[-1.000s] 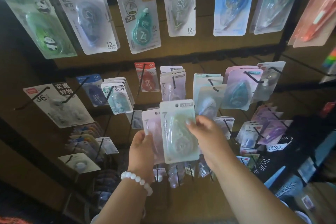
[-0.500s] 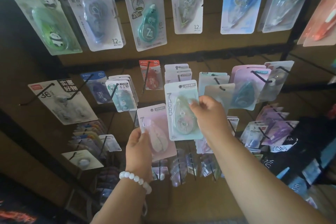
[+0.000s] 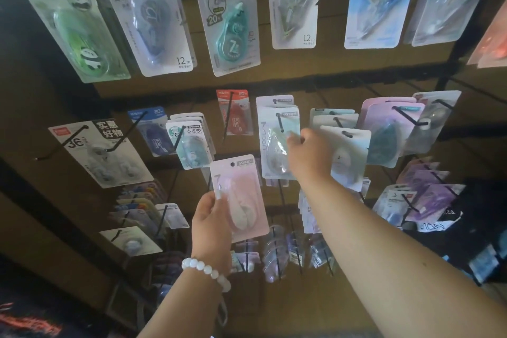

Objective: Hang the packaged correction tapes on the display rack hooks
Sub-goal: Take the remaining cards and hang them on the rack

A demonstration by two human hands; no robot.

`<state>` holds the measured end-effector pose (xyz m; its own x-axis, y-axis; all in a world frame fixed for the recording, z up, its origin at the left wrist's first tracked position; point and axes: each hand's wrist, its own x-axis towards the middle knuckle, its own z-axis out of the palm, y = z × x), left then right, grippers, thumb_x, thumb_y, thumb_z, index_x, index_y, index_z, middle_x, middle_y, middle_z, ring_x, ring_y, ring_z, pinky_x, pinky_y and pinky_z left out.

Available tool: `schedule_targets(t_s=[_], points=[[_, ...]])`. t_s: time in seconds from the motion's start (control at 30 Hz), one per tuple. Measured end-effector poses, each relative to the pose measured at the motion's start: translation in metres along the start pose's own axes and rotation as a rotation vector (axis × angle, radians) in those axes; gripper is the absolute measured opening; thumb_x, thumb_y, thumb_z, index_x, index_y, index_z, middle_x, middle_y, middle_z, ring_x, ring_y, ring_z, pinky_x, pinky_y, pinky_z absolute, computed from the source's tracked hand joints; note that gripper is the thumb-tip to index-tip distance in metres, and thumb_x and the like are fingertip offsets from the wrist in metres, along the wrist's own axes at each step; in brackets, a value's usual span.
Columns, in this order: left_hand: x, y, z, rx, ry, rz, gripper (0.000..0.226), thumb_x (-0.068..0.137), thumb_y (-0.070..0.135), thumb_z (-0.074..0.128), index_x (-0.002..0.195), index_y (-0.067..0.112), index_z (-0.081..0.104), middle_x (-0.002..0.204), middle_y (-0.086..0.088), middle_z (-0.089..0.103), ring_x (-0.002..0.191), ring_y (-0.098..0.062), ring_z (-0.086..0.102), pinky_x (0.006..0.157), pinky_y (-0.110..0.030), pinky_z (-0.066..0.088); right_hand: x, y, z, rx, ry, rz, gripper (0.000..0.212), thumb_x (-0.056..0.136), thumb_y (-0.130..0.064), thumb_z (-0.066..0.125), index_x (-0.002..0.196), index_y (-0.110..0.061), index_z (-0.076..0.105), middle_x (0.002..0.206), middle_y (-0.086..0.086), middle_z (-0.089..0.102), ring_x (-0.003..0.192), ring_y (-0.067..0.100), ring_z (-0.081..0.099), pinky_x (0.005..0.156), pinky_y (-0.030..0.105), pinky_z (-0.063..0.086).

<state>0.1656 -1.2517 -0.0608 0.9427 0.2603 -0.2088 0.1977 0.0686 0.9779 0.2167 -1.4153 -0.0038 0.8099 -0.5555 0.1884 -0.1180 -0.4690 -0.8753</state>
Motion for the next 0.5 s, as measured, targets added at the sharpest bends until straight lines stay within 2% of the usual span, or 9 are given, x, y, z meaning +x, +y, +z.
schedule_targets(t_s=[0.07,0.13,0.17,0.23,0.3,0.37,0.43,0.5], points=[[0.000,0.002,0.002,-0.004,-0.005,0.006,0.021,0.100,0.035,0.044,0.104,0.028,0.063,0.101,0.004,0.065,0.094,-0.015,0.062,0.071,-0.032,0.055,0.004,0.001,0.003,-0.040,-0.006,0.008,0.040,0.095,-0.032,0.047,0.059,-0.014,0.037,0.056,-0.001,0.037,0.050,0.013,0.034,0.046,0.027,0.024],[-0.001,0.003,0.003,-0.002,-0.009,0.011,0.021,0.099,0.036,0.045,0.102,0.028,0.065,0.100,0.004,0.066,0.094,-0.016,0.063,0.070,-0.031,0.054,0.001,0.002,0.001,-0.072,-0.032,0.003,0.036,0.095,-0.033,0.047,0.070,-0.007,0.053,0.062,0.001,0.048,0.054,0.014,0.042,0.044,0.024,0.025],[-0.002,0.003,0.004,-0.003,-0.012,0.013,0.021,0.099,0.036,0.046,0.100,0.029,0.065,0.100,0.004,0.067,0.094,-0.016,0.064,0.070,-0.031,0.054,-0.003,0.003,-0.002,-0.081,-0.050,-0.001,0.034,0.094,-0.034,0.048,0.083,-0.004,0.060,0.072,0.003,0.056,0.062,0.015,0.049,0.044,0.022,0.026],[-0.004,0.004,0.006,-0.002,-0.024,0.021,0.021,0.099,0.035,0.046,0.096,0.028,0.066,0.097,0.004,0.069,0.092,-0.015,0.065,0.068,-0.030,0.054,-0.018,0.007,-0.009,-0.077,-0.055,-0.015,0.032,0.093,-0.035,0.050,0.105,-0.007,0.061,0.100,0.006,0.067,0.084,0.016,0.059,0.046,0.016,0.029],[-0.008,0.005,0.008,0.009,-0.050,0.031,0.021,0.099,0.035,0.046,0.095,0.028,0.066,0.097,0.004,0.068,0.092,-0.015,0.065,0.067,-0.028,0.055,-0.036,0.014,-0.017,-0.046,-0.010,-0.053,0.031,0.092,-0.035,0.052,0.114,-0.014,0.059,0.114,0.002,0.067,0.093,0.012,0.060,0.051,0.011,0.031],[-0.011,0.004,0.011,0.023,-0.079,0.045,0.023,0.099,0.034,0.046,0.091,0.028,0.066,0.096,0.003,0.068,0.093,-0.017,0.066,0.068,-0.030,0.055,-0.052,0.020,-0.022,-0.012,0.009,-0.067,0.029,0.090,-0.035,0.054,0.113,-0.018,0.060,0.107,-0.003,0.067,0.088,0.008,0.056,0.056,0.015,0.035],[-0.014,0.003,0.015,0.025,-0.108,0.061,0.024,0.098,0.034,0.047,0.087,0.029,0.068,0.094,0.000,0.070,0.094,-0.022,0.067,0.074,-0.036,0.057,-0.062,0.025,-0.025,0.068,-0.094,-0.014,0.025,0.088,-0.038,0.056,0.105,-0.021,0.061,0.090,-0.012,0.064,0.084,0.007,0.059,0.060,0.019,0.039],[-0.019,0.003,0.020,0.026,-0.147,0.085,0.023,0.097,0.034,0.049,0.086,0.028,0.069,0.093,-0.003,0.071,0.096,-0.026,0.068,0.079,-0.041,0.057,-0.067,0.027,-0.027,0.156,-0.198,0.019,0.017,0.086,-0.040,0.059,0.093,-0.025,0.060,0.079,-0.021,0.058,0.078,-0.001,0.058,0.062,0.016,0.040]])
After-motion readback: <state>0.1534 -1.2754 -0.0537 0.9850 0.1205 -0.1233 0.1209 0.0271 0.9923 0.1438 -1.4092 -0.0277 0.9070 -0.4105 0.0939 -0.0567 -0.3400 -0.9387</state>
